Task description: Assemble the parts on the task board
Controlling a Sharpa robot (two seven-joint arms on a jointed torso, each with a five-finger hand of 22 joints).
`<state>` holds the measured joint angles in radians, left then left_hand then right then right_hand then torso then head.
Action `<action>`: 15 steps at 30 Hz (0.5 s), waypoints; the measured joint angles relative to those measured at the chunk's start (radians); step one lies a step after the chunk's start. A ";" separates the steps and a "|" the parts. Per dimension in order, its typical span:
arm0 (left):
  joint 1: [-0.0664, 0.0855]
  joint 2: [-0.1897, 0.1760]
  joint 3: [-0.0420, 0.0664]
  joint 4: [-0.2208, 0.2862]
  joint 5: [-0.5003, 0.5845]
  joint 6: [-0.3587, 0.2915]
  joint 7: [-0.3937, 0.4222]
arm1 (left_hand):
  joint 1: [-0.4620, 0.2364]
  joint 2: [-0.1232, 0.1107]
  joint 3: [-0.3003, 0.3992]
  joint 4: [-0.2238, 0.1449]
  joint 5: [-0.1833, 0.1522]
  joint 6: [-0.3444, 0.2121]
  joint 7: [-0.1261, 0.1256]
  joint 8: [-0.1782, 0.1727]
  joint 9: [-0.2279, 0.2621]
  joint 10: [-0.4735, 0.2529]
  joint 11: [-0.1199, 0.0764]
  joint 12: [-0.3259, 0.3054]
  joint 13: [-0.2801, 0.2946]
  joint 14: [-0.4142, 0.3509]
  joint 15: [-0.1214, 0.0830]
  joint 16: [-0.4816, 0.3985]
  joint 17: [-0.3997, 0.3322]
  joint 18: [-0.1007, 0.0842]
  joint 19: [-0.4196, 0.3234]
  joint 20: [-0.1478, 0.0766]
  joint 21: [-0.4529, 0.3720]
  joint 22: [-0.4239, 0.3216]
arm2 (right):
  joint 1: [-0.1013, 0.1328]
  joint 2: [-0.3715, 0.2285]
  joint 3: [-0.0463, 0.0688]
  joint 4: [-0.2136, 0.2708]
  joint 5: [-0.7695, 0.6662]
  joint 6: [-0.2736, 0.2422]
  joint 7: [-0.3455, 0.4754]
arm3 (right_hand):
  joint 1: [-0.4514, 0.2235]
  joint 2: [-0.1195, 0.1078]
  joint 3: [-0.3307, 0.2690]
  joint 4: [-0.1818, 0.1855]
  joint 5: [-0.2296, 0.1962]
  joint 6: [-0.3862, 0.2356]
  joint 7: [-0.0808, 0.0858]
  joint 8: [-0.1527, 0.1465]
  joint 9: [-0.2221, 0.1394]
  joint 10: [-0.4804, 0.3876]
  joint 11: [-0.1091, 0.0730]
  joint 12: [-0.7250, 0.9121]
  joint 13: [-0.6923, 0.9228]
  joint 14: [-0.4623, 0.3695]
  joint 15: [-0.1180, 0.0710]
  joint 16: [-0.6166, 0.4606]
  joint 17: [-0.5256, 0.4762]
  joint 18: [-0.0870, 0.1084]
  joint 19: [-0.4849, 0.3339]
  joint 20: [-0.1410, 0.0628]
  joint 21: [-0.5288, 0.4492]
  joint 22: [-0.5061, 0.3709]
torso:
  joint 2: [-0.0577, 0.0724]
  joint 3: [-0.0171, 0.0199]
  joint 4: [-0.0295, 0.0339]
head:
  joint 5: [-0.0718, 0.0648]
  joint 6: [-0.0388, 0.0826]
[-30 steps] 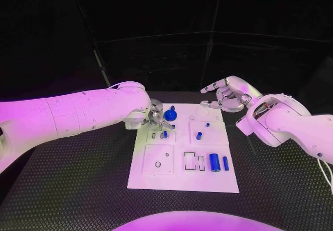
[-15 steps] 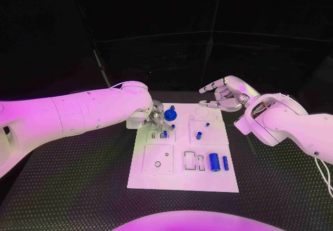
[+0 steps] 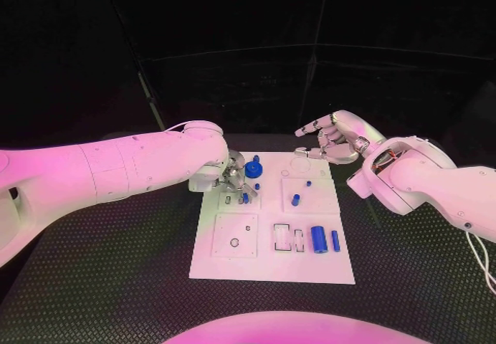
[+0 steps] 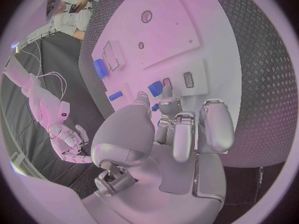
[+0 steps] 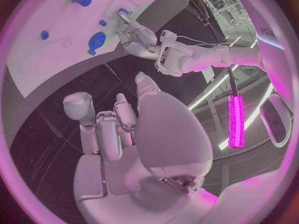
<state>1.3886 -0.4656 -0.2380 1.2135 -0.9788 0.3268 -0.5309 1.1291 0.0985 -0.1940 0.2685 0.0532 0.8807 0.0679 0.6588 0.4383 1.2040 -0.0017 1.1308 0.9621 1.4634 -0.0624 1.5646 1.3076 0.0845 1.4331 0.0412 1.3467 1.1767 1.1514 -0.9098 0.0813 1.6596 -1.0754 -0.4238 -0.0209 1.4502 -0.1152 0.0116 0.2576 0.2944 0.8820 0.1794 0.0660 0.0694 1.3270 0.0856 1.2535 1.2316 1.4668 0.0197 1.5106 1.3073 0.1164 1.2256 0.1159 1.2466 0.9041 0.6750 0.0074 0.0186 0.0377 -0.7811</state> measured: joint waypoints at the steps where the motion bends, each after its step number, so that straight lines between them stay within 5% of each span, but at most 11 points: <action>1: 0.000 0.000 0.000 0.000 0.000 0.001 0.000 | 0.000 0.000 0.000 0.000 0.000 0.000 0.000 0.000 0.000 0.000 0.000 0.000 0.000 0.000 0.000 0.000 0.000 0.000 0.000 0.000 0.000 0.000 | 0.000 0.001 0.000 -0.001 0.000 0.000 0.000 | 0.000 0.000 0.000 0.000 0.000 0.000 0.000 0.000 0.000 0.000 0.000 0.000 0.000 0.000 0.000 0.000 0.000 0.000 0.000 0.000 0.000 0.000 | 0.000 0.0000 0.0000 | 0.000 -0.001; 15: -0.002 0.009 0.000 -0.002 -0.001 0.008 -0.001 | 0.031 0.019 0.007 -0.018 0.000 -0.007 0.000 0.012 0.012 0.000 0.000 0.000 0.002 0.000 0.000 0.000 0.000 0.000 0.000 0.000 0.000 0.005 | 0.000 0.013 0.000 -0.008 0.000 0.000 0.001 | 0.009 0.009 0.004 -0.004 0.005 0.000 0.000 0.000 0.000 0.000 0.000 0.000 0.000 -0.004 -0.004 0.000 0.000 0.000 0.000 0.000 0.000 -0.002 | 0.000 -0.0003 0.0013 | -0.002 -0.001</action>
<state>1.3867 -0.4569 -0.2381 1.2111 -0.9797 0.3350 -0.5320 1.1597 0.1179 -0.1871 0.2506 0.0532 0.8737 0.0678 0.6704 0.4499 1.2040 -0.0017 1.1308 0.9638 1.4634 -0.0624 1.5646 1.3075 0.0845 1.4331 0.0412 1.3466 1.1813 1.1514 -0.8972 0.0813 1.6518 -1.0754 -0.4241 -0.0199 1.4593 -0.1060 0.0156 0.2537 0.2999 0.8820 0.1794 0.0659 0.0693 1.3271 0.0857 1.2535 1.2317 1.4630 0.0160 1.5105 1.3073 0.1164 1.2256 0.1159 1.2466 0.9017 0.6750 0.0071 0.0199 0.0353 -0.7817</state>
